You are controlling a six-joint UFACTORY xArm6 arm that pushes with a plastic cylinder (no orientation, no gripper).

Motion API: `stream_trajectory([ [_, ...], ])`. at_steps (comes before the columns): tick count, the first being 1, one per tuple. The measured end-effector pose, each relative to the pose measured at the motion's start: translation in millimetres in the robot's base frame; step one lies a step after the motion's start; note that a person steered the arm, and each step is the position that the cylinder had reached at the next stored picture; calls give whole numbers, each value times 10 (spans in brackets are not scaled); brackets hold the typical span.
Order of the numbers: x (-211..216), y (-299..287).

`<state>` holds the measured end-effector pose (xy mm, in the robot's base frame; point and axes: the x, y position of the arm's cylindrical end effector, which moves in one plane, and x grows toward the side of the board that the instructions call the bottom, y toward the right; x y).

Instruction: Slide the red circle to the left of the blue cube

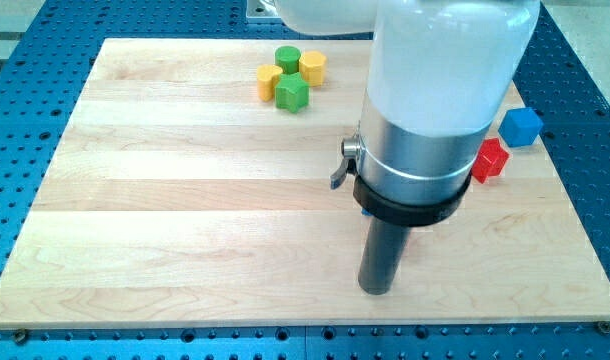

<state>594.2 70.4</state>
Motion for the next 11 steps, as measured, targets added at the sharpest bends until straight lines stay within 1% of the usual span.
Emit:
stream_trajectory([
  [1, -54, 127],
  [2, -478, 287],
  [3, -990, 291],
  [4, -1217, 240],
  [5, -1253, 103],
  [6, -1069, -341],
  [7, -751, -556],
  [8, -690, -837],
  [9, -1082, -750],
  [11, -1292, 104],
])
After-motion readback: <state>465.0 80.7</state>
